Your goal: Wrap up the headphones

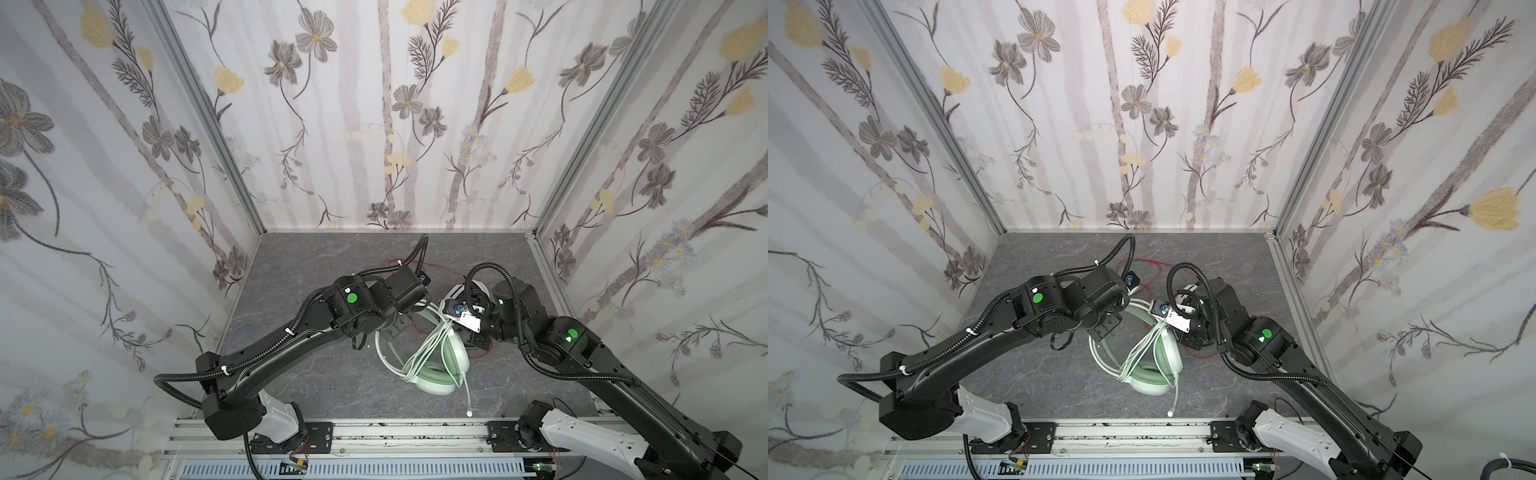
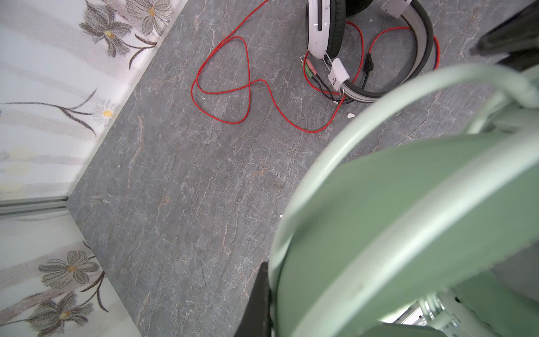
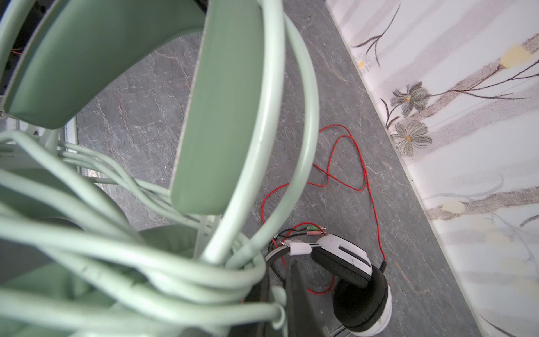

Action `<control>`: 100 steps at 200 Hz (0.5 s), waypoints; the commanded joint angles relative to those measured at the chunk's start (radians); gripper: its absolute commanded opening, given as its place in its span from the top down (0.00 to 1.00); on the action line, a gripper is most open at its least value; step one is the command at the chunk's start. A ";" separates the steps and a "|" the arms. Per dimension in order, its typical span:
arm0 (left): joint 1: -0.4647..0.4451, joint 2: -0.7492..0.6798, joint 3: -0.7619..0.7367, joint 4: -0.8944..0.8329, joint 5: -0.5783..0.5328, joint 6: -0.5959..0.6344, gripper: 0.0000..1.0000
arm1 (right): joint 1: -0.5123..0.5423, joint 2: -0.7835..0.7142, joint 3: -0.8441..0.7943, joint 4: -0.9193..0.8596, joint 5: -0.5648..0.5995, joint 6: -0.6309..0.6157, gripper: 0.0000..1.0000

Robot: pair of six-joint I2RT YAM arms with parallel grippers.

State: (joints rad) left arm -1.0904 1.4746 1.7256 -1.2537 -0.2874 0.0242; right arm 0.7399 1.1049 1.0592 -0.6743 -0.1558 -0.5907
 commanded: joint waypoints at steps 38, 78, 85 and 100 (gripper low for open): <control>0.005 -0.008 0.033 0.033 0.103 0.032 1.00 | -0.006 -0.050 -0.089 0.130 0.008 0.098 0.88; 0.024 0.003 0.063 0.021 0.134 0.020 1.00 | -0.013 -0.110 -0.184 0.219 -0.065 0.182 0.70; 0.027 0.003 0.070 0.018 0.138 0.017 1.00 | -0.017 -0.116 -0.201 0.233 -0.079 0.199 0.69; 0.033 -0.002 0.078 0.015 0.145 0.011 1.00 | -0.028 -0.130 -0.238 0.264 -0.106 0.234 0.67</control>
State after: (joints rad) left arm -1.0683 1.4769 1.7824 -1.2636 -0.1787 0.0555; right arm 0.7238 0.9905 0.8642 -0.5098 -0.1902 -0.4389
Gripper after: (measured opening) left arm 0.067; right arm 0.309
